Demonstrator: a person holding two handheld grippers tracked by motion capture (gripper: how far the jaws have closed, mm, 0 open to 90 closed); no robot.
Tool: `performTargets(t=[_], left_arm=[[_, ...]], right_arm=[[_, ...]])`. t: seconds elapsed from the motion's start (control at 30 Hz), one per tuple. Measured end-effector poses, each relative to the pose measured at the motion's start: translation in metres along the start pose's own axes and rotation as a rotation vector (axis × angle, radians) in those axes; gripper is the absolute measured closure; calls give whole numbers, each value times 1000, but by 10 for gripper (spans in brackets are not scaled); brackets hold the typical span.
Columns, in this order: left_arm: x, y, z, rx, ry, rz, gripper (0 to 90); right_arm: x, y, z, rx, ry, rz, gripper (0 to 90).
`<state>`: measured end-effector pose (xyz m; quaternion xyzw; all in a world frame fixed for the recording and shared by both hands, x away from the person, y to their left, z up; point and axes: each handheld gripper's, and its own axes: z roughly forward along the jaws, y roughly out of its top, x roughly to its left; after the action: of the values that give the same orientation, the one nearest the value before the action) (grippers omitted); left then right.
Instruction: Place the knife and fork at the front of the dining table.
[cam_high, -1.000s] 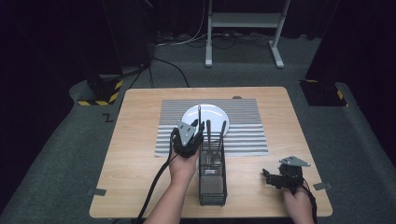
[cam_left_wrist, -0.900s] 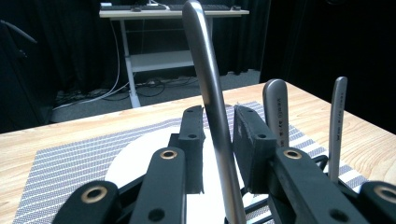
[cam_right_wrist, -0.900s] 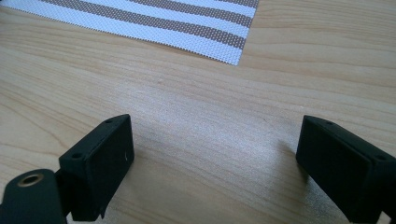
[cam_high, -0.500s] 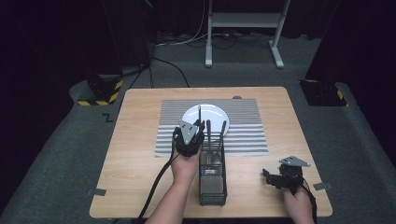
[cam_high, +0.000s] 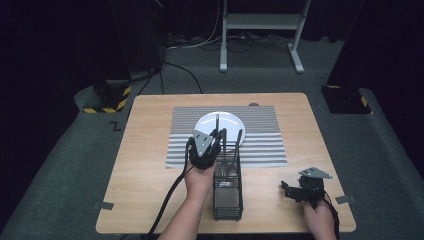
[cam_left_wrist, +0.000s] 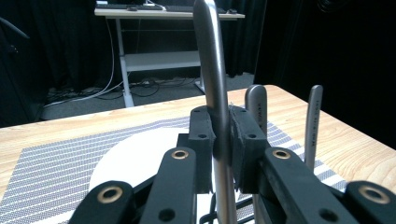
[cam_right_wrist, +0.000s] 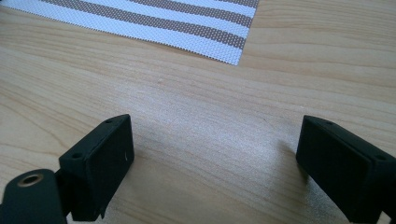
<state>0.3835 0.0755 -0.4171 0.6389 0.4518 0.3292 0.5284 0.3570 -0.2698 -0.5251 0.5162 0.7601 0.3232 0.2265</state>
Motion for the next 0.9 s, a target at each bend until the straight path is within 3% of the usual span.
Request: performTargets(t=[0.13, 0.33, 0.57, 0.7, 0.9], left_arm=[[-1, 0, -1, -3, -7, -8, 803], [0, 1, -2, -4, -28, -51, 813], [2, 7, -9, -54, -43, -77, 824], [2, 8, -11, -65, -46, -77, 824], [-2, 14, -18, -123, -39, -63, 825]], right_arm=[[0, 0, 0, 0, 0, 0, 110], [0, 0, 0, 0, 0, 0, 109], [0, 0, 0, 0, 0, 0, 109], [0, 0, 0, 0, 0, 0, 109], [0, 0, 0, 0, 0, 0, 109]])
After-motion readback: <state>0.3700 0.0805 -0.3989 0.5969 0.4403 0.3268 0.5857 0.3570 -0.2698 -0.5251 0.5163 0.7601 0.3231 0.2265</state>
